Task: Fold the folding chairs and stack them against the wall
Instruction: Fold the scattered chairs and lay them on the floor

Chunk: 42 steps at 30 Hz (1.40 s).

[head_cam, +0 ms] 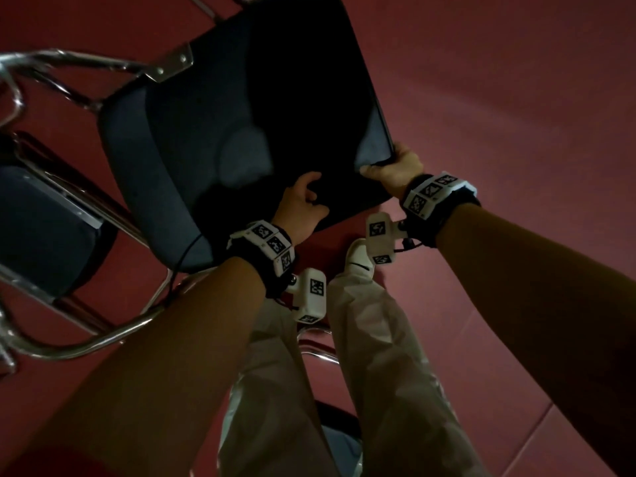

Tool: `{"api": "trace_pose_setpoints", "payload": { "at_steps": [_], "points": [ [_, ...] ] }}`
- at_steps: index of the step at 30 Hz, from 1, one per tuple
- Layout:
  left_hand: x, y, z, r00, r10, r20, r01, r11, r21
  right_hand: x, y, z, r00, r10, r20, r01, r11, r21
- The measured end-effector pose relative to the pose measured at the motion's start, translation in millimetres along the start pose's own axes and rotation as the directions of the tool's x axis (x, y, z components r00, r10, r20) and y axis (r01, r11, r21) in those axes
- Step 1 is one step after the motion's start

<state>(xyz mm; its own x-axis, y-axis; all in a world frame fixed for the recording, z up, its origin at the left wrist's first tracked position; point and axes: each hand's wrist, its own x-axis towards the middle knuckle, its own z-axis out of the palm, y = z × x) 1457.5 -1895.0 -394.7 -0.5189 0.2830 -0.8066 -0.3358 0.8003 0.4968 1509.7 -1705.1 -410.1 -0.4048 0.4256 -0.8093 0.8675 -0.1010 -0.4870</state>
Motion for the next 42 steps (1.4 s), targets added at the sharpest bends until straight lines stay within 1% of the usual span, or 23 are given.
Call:
{"api": "trace_pose_setpoints", "payload": {
  "at_steps": [3, 7, 9, 10, 13, 16, 18, 20, 22, 23, 25, 27, 29, 30, 32, 33, 35, 37, 39, 41, 42],
  "points": [
    [6, 2, -2, 1.0, -0.015, 0.01, 0.016, 0.999, -0.041, 3, 0, 3, 1.0, -0.015, -0.018, 0.015, 1.0, -0.006],
    [5, -1, -1, 1.0, 0.016, 0.025, -0.015, 0.999, -0.035, -2, 6, 6, 0.997, 0.004, -0.074, 0.0, 0.999, 0.044],
    [3, -3, -1, 0.998, 0.028, 0.058, -0.025, 0.998, -0.06, -6, 11, 9, 0.995, 0.058, -0.075, -0.049, 0.992, 0.114],
    [1, -4, -2, 0.997, 0.029, 0.077, -0.024, 0.997, -0.073, -10, 14, 11, 0.992, 0.107, -0.07, -0.094, 0.981, 0.167],
    [-10, -5, -9, 0.988, 0.018, 0.153, 0.0, 0.993, -0.115, -30, 22, 20, 0.969, 0.245, -0.02, -0.227, 0.925, 0.305],
    [-23, -8, -16, 0.979, 0.026, 0.205, 0.002, 0.991, -0.135, -49, 30, 35, 0.952, 0.301, -0.058, -0.253, 0.88, 0.403],
    [-33, -12, -28, 0.985, 0.042, 0.166, -0.022, 0.993, -0.118, -65, 33, 48, 0.946, 0.313, -0.088, -0.238, 0.85, 0.47],
    [-43, -20, -48, 0.995, 0.07, 0.07, -0.061, 0.991, -0.118, -84, 37, 67, 0.944, 0.316, -0.097, -0.229, 0.837, 0.497],
    [-54, -24, -71, 0.995, 0.094, -0.019, -0.096, 0.989, -0.111, -103, 36, 85, 0.94, 0.334, -0.074, -0.252, 0.822, 0.511],
    [-61, -30, -84, 0.993, 0.105, -0.053, -0.11, 0.989, -0.1, -110, 37, 95, 0.94, 0.339, -0.049, -0.267, 0.815, 0.514],
    [-77, -39, -109, 0.988, 0.106, -0.112, -0.115, 0.991, -0.07, -123, 38, 113, 0.938, 0.345, 0.041, -0.315, 0.793, 0.522],
    [-93, -49, -134, 0.975, 0.088, -0.203, -0.102, 0.993, -0.063, -138, 32, 125, 0.932, 0.337, 0.13, -0.357, 0.8, 0.482],
    [-114, -62, -163, 0.941, 0.081, -0.33, -0.111, 0.991, -0.074, -145, 29, 137, 0.928, 0.328, 0.175, -0.371, 0.842, 0.391],
    [-125, -70, -176, 0.919, 0.075, -0.387, -0.12, 0.988, -0.094, -139, 32, 143, 0.93, 0.329, 0.164, -0.365, 0.872, 0.326],
    [-142, -84, -193, 0.874, 0.053, -0.484, -0.138, 0.98, -0.142, -107, 48, 149, 0.948, 0.299, 0.11, -0.317, 0.918, 0.238],
    [-155, -92, -199, 0.843, 0.029, -0.537, -0.151, 0.971, -0.185, -110, 43, 152, 0.952, 0.279, 0.125, -0.3, 0.929, 0.215],
    [-174, -110, -209, 0.771, -0.031, -0.637, -0.16, 0.957, -0.24, -136, 19, 161, 0.946, 0.282, 0.158, -0.311, 0.927, 0.209],
    [-190, -123, -215, 0.714, -0.063, -0.697, -0.128, 0.967, -0.219, -157, 3, 167, 0.947, 0.289, 0.141, -0.31, 0.937, 0.163],
    [-205, -138, -221, 0.646, -0.096, -0.757, -0.06, 0.982, -0.176, -166, -1, 171, 0.951, 0.285, 0.119, -0.298, 0.948, 0.11],
    [-213, -156, -226, 0.565, -0.123, -0.816, 0.003, 0.989, -0.146, -172, -2, 172, 0.946, 0.283, 0.156, -0.296, 0.952, 0.071],
    [-216, -164, -227, 0.531, -0.13, -0.837, 0.027, 0.99, -0.137, -175, -3, 171, 0.944, 0.282, 0.17, -0.296, 0.953, 0.06]
  ]
}}
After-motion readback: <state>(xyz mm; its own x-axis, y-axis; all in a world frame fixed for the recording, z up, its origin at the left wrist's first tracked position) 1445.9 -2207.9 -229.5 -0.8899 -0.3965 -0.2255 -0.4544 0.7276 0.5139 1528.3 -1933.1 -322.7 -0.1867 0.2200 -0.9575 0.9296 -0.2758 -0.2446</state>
